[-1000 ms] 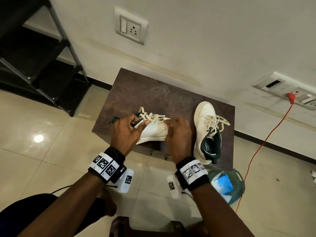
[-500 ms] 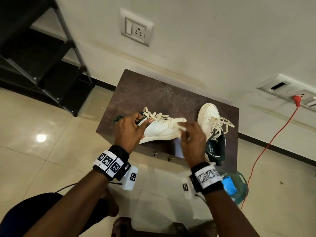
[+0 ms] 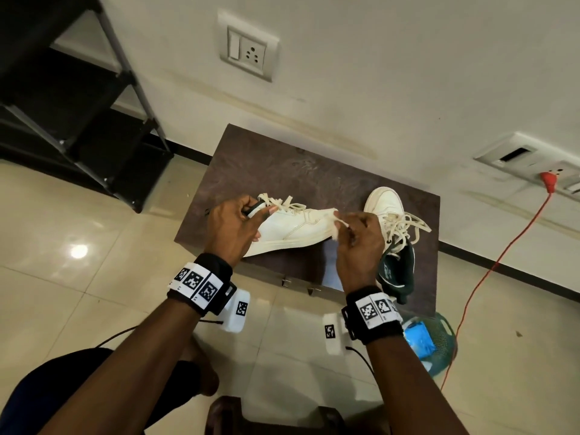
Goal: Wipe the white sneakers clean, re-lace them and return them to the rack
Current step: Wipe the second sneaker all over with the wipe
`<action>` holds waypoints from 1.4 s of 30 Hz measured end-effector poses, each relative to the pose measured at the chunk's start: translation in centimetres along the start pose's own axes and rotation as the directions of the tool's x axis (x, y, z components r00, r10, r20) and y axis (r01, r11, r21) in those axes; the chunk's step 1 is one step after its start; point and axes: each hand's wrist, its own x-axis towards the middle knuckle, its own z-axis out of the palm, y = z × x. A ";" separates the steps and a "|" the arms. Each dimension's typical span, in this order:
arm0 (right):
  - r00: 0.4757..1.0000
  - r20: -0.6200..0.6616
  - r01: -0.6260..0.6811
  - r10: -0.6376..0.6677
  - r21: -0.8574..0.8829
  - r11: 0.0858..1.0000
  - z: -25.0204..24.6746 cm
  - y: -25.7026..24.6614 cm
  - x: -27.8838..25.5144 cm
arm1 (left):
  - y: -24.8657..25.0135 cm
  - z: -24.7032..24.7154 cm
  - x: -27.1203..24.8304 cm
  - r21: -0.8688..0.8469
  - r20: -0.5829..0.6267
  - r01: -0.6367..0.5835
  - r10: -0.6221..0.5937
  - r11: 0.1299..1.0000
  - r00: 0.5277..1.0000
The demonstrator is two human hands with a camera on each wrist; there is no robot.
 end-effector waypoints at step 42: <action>0.929 0.164 -0.336 0.333 -0.007 0.942 0.2 0.8 5.3 | -1.5 1.1 -0.3 0.201 -0.007 -0.054 0.056 0.978 0.998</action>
